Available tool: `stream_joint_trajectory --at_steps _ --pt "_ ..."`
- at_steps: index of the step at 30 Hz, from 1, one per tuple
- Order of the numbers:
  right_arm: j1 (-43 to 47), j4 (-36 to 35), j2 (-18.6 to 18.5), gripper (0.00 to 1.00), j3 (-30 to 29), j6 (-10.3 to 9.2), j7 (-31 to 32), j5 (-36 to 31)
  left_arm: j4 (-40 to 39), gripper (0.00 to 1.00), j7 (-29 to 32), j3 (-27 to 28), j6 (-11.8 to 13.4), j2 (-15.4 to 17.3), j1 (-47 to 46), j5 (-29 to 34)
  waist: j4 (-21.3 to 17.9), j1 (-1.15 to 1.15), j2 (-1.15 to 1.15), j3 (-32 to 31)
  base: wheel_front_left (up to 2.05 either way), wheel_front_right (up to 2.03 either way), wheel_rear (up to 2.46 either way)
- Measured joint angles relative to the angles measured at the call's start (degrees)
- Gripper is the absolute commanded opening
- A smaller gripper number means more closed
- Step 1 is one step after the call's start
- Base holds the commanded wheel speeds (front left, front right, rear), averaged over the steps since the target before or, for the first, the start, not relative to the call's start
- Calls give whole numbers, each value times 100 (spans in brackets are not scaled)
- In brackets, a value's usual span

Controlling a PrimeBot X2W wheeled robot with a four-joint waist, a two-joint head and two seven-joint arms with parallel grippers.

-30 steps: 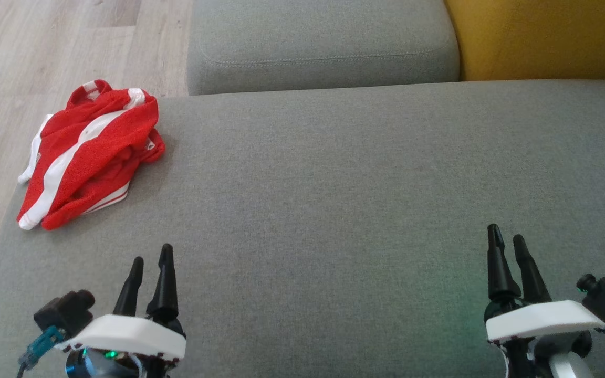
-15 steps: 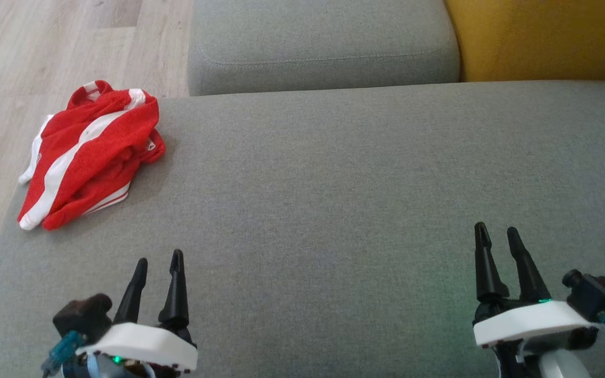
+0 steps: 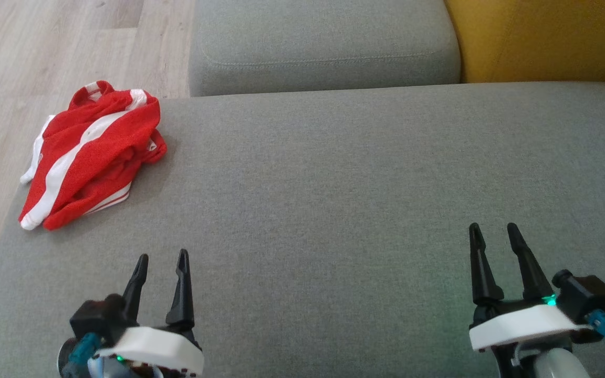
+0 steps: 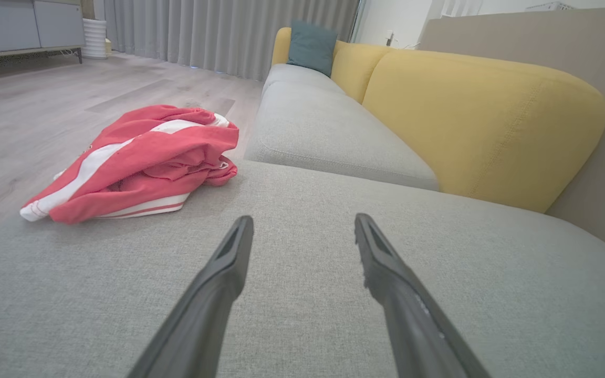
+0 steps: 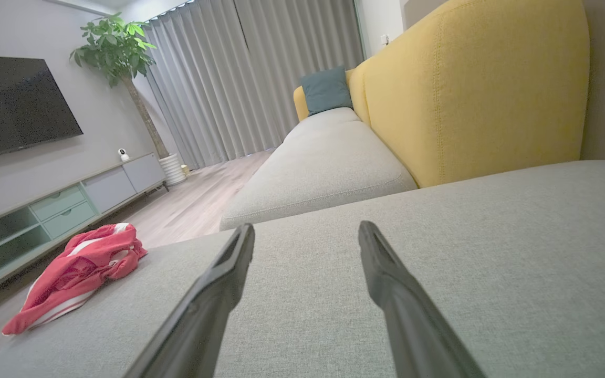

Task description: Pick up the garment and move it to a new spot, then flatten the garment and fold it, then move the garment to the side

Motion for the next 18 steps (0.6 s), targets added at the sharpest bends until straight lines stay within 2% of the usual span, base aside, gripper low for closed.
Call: stream_joint_trajectory --at_steps 18 --pt "-9 16 -2 100 9 0 -311 -1252 -2 100 -296 -16 145 1 95 1131 0 0 0 14 0 0 0"
